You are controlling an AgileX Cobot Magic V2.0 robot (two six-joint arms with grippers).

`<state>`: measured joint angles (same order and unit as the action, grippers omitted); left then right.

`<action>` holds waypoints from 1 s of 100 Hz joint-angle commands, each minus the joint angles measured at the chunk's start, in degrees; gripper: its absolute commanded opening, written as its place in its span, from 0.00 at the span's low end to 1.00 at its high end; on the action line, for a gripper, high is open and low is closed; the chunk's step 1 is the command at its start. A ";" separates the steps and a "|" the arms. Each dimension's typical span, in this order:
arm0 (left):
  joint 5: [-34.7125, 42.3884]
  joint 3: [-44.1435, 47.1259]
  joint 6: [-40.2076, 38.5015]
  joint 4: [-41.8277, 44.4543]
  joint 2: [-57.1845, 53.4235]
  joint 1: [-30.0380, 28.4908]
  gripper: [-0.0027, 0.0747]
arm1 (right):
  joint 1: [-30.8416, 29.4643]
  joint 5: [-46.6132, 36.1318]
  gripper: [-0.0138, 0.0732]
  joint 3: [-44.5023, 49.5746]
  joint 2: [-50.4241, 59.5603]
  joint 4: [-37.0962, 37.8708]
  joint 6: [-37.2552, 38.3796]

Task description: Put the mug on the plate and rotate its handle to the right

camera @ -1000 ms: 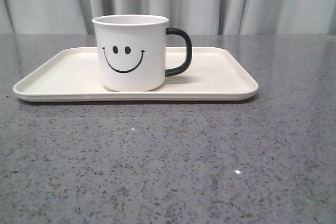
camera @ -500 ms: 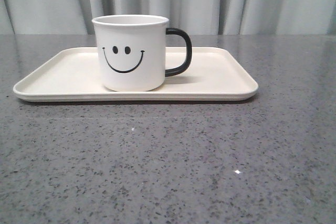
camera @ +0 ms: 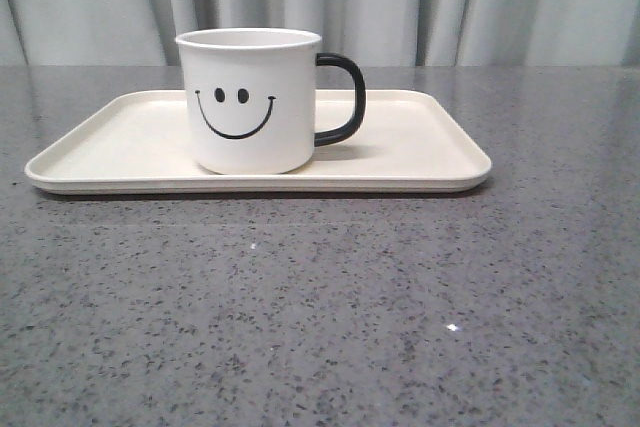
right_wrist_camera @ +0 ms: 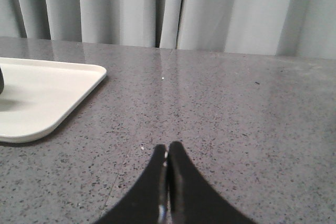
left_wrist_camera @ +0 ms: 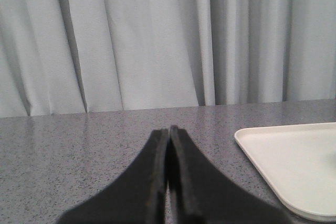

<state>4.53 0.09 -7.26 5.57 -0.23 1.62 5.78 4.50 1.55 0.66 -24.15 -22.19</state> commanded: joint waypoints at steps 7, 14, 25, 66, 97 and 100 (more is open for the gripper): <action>4.37 0.44 -0.34 -0.73 -1.66 -0.05 0.01 | -0.24 -3.67 0.03 0.06 1.08 8.06 7.58; 4.37 0.44 -0.34 -0.73 -1.66 -0.05 0.01 | -0.24 -3.56 0.03 0.06 1.08 12.01 11.47; 4.37 0.44 -0.34 -0.73 -1.66 -0.05 0.01 | -0.24 -2.81 0.03 0.06 1.08 16.36 16.70; 4.37 0.44 -0.34 -0.73 -1.66 -0.05 0.01 | -0.24 -1.34 0.03 0.06 1.08 18.29 17.10; 4.37 0.44 -0.34 -0.73 -1.66 -0.05 0.01 | -0.24 -1.13 0.03 0.06 1.08 19.52 17.06; 4.37 0.44 -0.34 -0.73 -1.66 -0.05 0.01 | -0.24 -1.07 0.03 0.06 1.08 19.57 17.06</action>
